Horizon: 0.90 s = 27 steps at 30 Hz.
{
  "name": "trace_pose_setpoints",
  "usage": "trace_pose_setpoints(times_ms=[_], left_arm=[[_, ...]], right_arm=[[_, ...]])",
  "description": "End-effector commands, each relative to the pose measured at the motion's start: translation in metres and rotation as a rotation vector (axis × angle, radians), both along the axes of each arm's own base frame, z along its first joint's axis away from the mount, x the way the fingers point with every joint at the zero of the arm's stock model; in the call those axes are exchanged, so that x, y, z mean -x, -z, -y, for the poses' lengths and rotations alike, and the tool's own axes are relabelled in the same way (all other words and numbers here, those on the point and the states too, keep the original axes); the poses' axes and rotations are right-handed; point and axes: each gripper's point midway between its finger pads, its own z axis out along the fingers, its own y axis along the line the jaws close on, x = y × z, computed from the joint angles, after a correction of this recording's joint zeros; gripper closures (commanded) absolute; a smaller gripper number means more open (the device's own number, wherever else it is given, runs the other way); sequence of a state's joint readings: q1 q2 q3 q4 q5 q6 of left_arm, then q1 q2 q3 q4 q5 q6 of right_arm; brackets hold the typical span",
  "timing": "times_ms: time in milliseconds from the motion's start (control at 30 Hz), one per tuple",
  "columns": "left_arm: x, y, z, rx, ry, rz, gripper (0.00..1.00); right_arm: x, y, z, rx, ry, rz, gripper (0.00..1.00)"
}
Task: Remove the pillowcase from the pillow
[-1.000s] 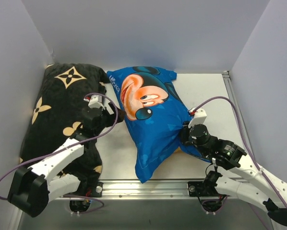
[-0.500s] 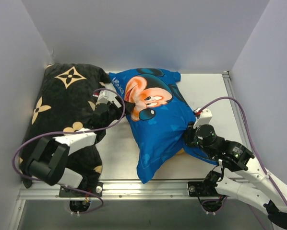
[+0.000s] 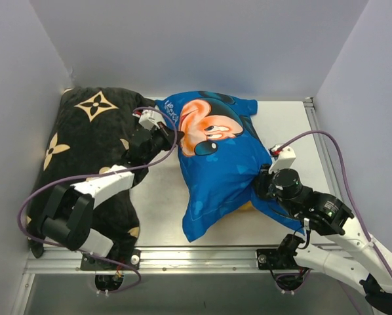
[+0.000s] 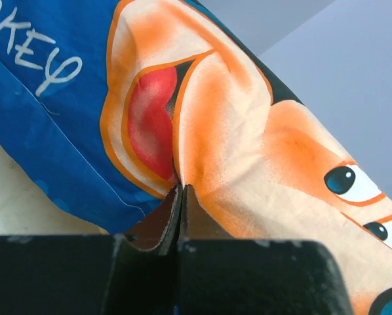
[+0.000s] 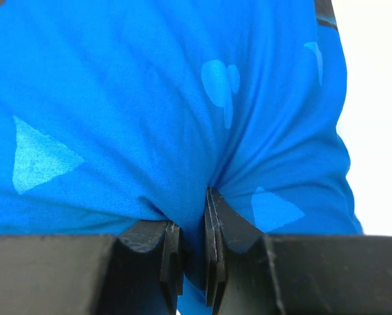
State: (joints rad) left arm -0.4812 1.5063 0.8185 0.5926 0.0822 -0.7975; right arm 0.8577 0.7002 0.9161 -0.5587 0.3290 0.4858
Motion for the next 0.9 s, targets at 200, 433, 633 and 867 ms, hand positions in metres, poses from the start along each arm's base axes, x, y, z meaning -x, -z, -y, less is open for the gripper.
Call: trace_pose_setpoints(times_ms=[200,433,633,867], left_arm=[[0.056,-0.152,-0.014,-0.263,-0.067,0.290,1.00],[0.123,-0.225,0.004,-0.365,-0.026,0.383,1.00],[0.111,-0.230,0.053,-0.463,0.064,0.327,1.00],[0.066,-0.159,0.114,-0.570,0.140,0.154,1.00]], right_arm=[[-0.011,-0.083,-0.003,-0.173,0.035,0.154,1.00],[0.004,-0.109,-0.001,-0.275,0.001,0.176,1.00],[-0.014,-0.076,0.016,-0.171,0.151,0.126,1.00],[-0.071,0.051,0.025,-0.277,0.288,-0.314,1.00]])
